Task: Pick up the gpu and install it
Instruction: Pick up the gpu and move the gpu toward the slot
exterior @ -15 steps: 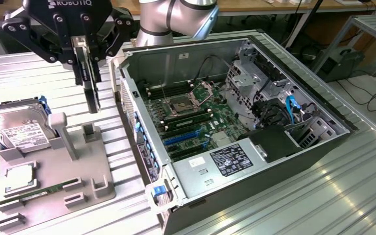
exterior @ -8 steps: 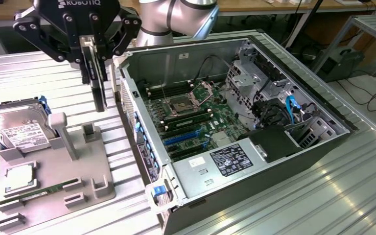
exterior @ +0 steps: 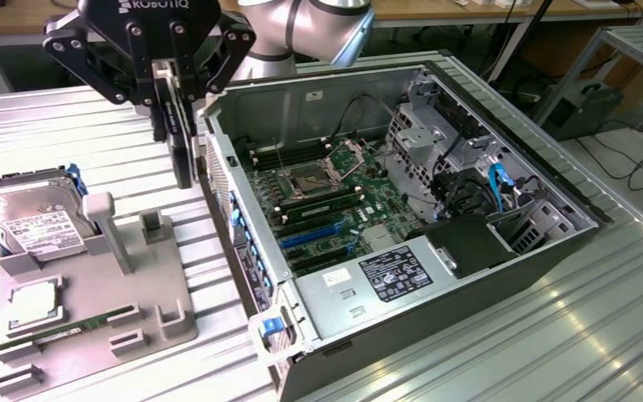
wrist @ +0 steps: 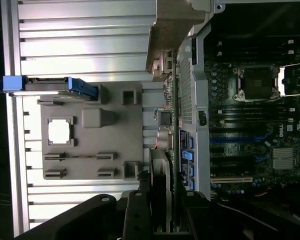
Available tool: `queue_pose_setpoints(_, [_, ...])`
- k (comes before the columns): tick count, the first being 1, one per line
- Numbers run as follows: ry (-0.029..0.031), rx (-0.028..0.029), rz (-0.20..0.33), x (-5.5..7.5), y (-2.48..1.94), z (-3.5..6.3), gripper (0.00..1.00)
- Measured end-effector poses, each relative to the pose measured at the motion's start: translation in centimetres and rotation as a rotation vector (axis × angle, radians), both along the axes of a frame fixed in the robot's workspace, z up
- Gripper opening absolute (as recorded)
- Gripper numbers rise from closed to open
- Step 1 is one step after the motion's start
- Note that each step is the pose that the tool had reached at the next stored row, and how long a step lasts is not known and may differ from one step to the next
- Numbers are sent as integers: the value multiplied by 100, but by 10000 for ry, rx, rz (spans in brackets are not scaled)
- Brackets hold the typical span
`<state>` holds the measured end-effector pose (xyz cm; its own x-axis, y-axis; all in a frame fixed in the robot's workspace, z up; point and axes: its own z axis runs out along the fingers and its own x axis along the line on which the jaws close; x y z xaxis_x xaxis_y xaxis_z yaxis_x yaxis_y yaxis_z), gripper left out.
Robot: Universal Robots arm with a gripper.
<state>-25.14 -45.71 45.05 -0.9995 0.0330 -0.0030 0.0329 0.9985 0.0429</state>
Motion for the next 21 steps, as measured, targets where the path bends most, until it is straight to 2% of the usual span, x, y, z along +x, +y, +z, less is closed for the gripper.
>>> queue_pose_setpoints(21, [-1, 0, 0, 247, 0, 0, 28])
